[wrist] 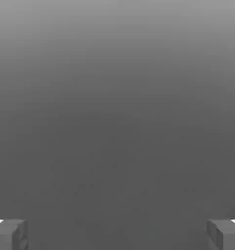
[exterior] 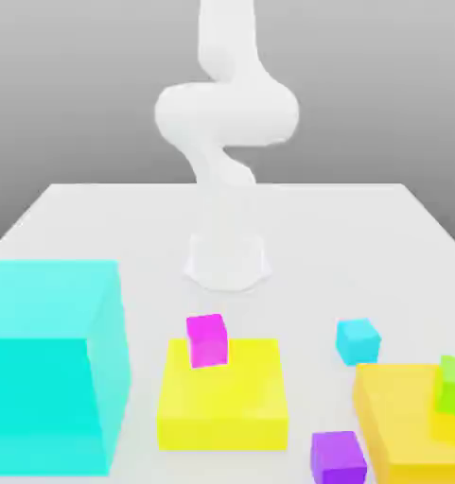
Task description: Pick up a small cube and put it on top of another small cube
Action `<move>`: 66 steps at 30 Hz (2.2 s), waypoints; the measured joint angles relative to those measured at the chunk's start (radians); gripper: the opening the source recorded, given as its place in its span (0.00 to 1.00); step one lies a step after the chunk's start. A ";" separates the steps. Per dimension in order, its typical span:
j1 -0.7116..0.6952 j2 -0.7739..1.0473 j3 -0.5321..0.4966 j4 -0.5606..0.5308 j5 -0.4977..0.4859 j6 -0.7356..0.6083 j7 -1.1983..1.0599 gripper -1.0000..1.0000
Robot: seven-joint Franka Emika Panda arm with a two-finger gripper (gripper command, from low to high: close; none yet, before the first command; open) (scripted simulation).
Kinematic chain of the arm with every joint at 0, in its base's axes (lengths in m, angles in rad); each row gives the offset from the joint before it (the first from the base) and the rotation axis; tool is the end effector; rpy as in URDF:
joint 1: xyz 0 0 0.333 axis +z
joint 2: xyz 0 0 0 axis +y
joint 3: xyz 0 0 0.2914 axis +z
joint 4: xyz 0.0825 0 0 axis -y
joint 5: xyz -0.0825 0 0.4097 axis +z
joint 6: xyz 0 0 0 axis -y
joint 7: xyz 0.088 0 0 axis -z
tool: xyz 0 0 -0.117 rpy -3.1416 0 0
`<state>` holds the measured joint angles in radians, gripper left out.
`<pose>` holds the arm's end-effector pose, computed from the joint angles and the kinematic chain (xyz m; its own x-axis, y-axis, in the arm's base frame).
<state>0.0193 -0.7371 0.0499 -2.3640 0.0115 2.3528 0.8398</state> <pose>0.4213 0.0341 0.6341 0.5396 -0.7057 0.4592 -0.5186 -0.7083 -0.4790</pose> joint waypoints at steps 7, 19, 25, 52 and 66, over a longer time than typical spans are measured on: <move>0.069 0.212 0.158 -0.206 0.037 0.173 0.131 0.50; 0.233 0.685 0.403 -0.552 0.046 0.535 0.422 0.50; 0.292 0.840 0.281 -0.532 -0.238 0.646 0.640 0.50; 0.390 0.709 0.261 -0.564 0.021 0.552 0.451 0.00; 0.365 0.763 0.210 -0.126 0.009 0.163 0.233 0.00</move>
<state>0.3847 0.0263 0.2599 -2.4903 0.0204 2.5155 1.0725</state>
